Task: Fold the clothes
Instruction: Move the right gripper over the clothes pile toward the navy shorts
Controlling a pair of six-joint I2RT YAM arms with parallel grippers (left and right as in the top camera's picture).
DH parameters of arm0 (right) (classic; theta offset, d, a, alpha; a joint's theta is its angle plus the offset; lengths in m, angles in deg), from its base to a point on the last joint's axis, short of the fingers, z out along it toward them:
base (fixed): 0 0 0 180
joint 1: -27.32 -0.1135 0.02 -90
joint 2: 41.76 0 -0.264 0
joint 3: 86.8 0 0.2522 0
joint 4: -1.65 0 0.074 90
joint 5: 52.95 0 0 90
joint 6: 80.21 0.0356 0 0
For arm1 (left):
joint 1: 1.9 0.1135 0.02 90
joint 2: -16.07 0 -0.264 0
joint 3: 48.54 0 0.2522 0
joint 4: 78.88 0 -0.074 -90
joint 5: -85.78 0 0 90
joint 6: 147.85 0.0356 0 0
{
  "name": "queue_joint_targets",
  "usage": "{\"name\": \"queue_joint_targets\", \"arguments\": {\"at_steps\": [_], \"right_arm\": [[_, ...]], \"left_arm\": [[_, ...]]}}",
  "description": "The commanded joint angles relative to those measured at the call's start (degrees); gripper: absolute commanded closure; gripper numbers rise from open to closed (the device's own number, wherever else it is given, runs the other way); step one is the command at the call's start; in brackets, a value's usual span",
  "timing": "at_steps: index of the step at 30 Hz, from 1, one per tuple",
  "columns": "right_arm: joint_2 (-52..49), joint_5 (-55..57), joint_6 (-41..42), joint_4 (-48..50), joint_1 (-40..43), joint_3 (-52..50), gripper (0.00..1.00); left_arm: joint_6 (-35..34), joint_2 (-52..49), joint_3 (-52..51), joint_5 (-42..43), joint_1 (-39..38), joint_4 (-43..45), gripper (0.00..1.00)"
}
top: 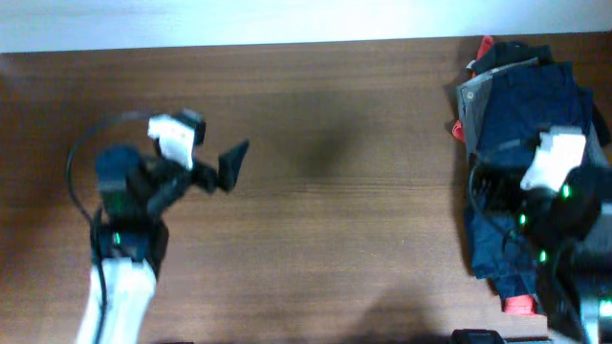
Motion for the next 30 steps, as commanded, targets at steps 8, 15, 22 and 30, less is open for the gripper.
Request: {"name": "queue_joint_targets", "arguments": {"at_steps": [8,15,22,30], "right_arm": [[-17.46,1.70,-1.92,-4.11,-0.39,6.12,0.01],[-28.13,3.89,-0.81,-4.35,1.75,6.12,0.01],[-32.57,3.89,3.28,-4.33,8.70,6.12,0.01],[-32.59,4.26,2.82,-5.16,15.45,6.12,0.01]], "left_arm": [[5.05,-27.89,30.86,6.16,-5.79,-17.99,0.01],[5.90,-31.50,31.54,5.27,-7.56,-22.36,0.01],[5.88,-31.50,31.54,5.31,-7.56,-21.94,0.01],[5.90,-31.50,31.54,-3.41,-9.62,-22.14,0.01]]}}
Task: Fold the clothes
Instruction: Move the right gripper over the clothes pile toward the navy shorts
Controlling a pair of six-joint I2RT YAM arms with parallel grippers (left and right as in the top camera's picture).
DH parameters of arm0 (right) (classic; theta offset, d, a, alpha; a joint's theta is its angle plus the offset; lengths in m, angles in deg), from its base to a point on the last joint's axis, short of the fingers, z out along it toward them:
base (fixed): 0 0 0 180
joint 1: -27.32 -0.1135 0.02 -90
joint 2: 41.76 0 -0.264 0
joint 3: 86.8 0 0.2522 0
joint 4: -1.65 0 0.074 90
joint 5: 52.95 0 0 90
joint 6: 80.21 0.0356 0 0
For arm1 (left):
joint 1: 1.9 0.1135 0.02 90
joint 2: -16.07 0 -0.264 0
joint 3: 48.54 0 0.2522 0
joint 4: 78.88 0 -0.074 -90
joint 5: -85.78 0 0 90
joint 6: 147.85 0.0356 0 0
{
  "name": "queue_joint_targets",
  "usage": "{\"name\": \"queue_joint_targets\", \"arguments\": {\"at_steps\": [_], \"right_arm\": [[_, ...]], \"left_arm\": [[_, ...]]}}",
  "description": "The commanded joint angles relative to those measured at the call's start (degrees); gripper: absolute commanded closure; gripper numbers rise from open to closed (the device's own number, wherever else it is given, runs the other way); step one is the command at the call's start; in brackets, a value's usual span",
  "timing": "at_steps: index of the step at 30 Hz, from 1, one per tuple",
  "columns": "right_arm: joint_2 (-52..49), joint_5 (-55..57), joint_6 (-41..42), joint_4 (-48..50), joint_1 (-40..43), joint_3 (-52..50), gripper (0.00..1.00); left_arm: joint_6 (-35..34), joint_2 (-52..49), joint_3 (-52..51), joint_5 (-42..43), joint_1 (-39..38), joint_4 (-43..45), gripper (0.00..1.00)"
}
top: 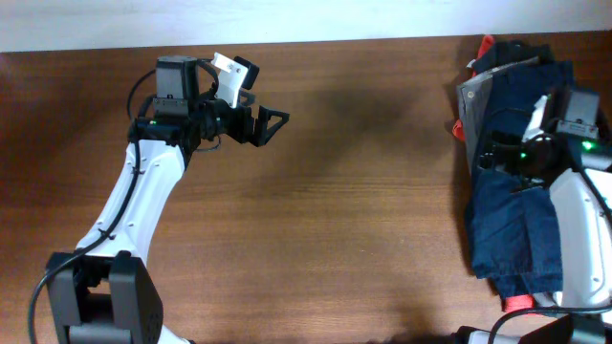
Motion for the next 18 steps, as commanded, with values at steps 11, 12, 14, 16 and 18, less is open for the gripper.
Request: {"name": "queue_joint_targets", "arguments": {"at_steps": [11,12,14,16,18], "right_arm": [[-0.98,3.34,-2.69,-4.13,1.66,0.96,0.04],[-1.40,3.30,-2.78,-4.07,1.53,0.96,0.05],[-3.41,3.32,-2.84,-3.54,0.74,0.96,0.05],[-6.75,3.69,-2.80,-2.69,-0.70,0.96,0.10],[-9.55,4.83,-2.56,-1.75,-1.99,0.96,0.11]], "left_arm": [[-0.98,-0.31,0.98,-23.74,-6.91,-0.79,0.01],[-1.77,-0.31,0.98,-23.78,-5.99,-1.27,0.01],[-2.12,-0.42,0.98,-23.74,-4.09,-2.36,0.01],[-2.12,-0.85,0.98,-23.74,-1.81,-3.34,0.01],[-2.12,-1.11,0.98,-23.74,-0.74,-3.89,0.01]]}}
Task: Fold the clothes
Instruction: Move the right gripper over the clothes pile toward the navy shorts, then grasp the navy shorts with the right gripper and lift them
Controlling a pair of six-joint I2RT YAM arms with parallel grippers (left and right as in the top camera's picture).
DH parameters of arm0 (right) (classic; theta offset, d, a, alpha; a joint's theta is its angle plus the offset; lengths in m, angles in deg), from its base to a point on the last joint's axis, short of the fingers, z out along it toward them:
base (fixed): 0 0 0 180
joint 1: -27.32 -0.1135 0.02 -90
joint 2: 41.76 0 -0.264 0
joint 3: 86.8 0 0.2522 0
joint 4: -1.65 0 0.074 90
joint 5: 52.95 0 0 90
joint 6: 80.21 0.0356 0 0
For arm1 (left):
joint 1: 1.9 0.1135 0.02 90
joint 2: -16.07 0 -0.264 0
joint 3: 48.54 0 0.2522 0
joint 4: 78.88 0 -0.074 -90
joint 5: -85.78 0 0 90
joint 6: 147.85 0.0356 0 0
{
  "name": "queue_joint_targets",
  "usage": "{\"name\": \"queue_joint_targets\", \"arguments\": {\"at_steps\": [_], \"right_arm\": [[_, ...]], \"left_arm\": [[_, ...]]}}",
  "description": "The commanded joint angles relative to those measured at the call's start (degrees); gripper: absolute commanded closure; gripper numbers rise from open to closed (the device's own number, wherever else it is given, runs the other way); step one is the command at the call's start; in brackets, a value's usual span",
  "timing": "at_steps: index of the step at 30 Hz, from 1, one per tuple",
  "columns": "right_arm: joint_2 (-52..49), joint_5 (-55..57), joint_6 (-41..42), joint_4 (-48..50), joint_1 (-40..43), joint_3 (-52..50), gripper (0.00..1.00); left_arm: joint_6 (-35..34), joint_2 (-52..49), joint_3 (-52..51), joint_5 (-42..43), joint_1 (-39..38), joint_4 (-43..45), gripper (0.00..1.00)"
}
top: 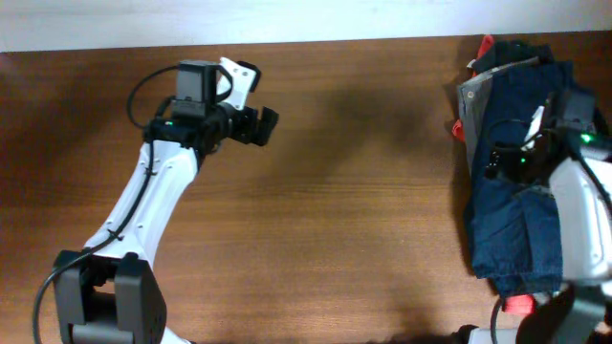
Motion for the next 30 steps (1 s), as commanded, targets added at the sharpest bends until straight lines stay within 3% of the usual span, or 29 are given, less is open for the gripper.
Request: {"name": "queue_joint_targets", "arguments": {"at_steps": [1,7,14,18,27,30], "right_arm": [[-6.03,3.19,-0.24,1.44,-3.10,0.92,0.11],[-13.99,8.94,2.32,3.26,-7.17,0.92,0.12],[-16.57,13.31,2.73,4.81,-8.76,0.90,0.14],[-16.70,14.43,2.69,6.10,-8.74,0.90,0.26],[-21.00,14.43,2.49,8.37,-8.74,0.85,0.34],[-22.03,14.43,2.51,9.35,-8.63,0.85,0.44]], "left_arm": [[-0.76,-1.27,0.94,-0.85,2.78,-1.07,0.01],[-0.74,-1.62,0.94,-0.90,4.44,-1.55,0.01],[-0.76,-3.89,0.94,-0.85,4.37,-1.51,0.01],[-0.76,-5.84,0.94,-0.85,4.37,-2.12,0.01],[-0.72,-5.99,0.94,-0.90,4.37,-1.97,0.01],[-0.72,-5.99,0.94,-1.11,4.37,-1.90,0.01]]}}
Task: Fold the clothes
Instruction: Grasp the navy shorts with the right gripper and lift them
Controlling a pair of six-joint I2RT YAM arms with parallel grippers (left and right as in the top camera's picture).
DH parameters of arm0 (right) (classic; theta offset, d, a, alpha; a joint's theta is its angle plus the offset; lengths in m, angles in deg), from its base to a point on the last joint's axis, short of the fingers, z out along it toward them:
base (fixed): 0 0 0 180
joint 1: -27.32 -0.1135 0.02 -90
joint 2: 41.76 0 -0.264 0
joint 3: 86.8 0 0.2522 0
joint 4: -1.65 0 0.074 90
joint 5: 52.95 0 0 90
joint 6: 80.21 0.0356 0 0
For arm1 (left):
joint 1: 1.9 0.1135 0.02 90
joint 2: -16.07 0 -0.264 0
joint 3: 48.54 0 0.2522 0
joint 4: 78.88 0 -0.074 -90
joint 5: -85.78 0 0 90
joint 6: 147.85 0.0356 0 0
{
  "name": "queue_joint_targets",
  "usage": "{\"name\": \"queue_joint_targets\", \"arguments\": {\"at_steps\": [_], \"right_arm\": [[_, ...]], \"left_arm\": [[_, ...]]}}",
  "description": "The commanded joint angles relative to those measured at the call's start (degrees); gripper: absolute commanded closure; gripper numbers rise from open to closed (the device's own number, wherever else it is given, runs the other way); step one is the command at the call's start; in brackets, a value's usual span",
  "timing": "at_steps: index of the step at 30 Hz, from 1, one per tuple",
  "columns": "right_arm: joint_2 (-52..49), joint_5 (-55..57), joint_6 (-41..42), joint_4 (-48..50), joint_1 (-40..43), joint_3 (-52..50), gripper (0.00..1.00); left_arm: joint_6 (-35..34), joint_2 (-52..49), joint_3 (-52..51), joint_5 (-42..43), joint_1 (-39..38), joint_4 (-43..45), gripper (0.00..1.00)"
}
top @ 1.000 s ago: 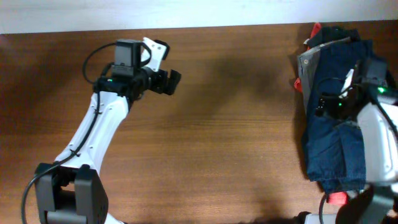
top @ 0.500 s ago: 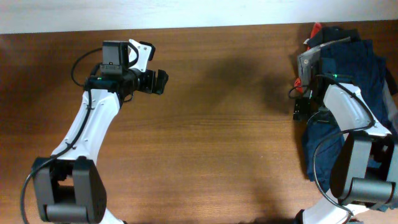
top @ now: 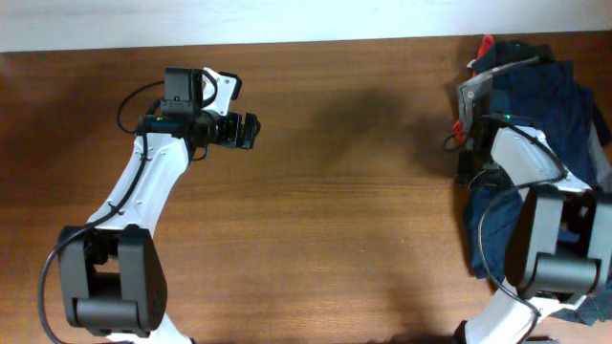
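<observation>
The clothes [top: 545,105] lie in a heap at the table's far right: dark blue garments with grey and red pieces showing at the top left. My right gripper [top: 466,170] is down at the heap's left edge, its fingers dark against the cloth and hard to make out. My left gripper [top: 251,131] hovers over bare wood at the upper left, pointing right, far from the clothes, open with nothing in it.
The brown wooden table [top: 344,220] runs between the two arms. Its back edge meets a white wall strip [top: 287,19]. A small red item [top: 486,46] pokes out at the heap's top.
My right arm has swung from over the middle of the heap to its left edge. My left gripper has shifted slightly left and turned.
At first both arms were drawn back low, the right one over the heap. Then the left arm reached out to the upper left with its gripper open, and the right stretched over the clothes. Now the right gripper is at the heap's left edge.
</observation>
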Motion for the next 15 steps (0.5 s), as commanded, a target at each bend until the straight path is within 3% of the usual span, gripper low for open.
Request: {"name": "queue_joint_targets", "arguments": {"at_steps": [1,4,8,15], "right_arm": [[-1.09,1.40,0.28,1.01,-0.22,0.98,0.51],[-0.52,1.40,0.28,0.81,-0.22,1.51,0.62],[0.52,1.40,0.31,-2.23,-0.22,4.46,0.94],[2.69,0.13,0.26,-16.55,-0.50,21.00,0.96]], "left_arm": [[-0.50,-0.44,0.94,-0.42,0.11,0.15,0.01],[-0.50,-0.44,0.94,-0.39,0.09,0.57,0.01],[-0.52,-0.44,0.94,-0.37,0.09,1.16,0.01],[-0.52,-0.37,0.96,2.03,0.09,2.14,0.01]]}}
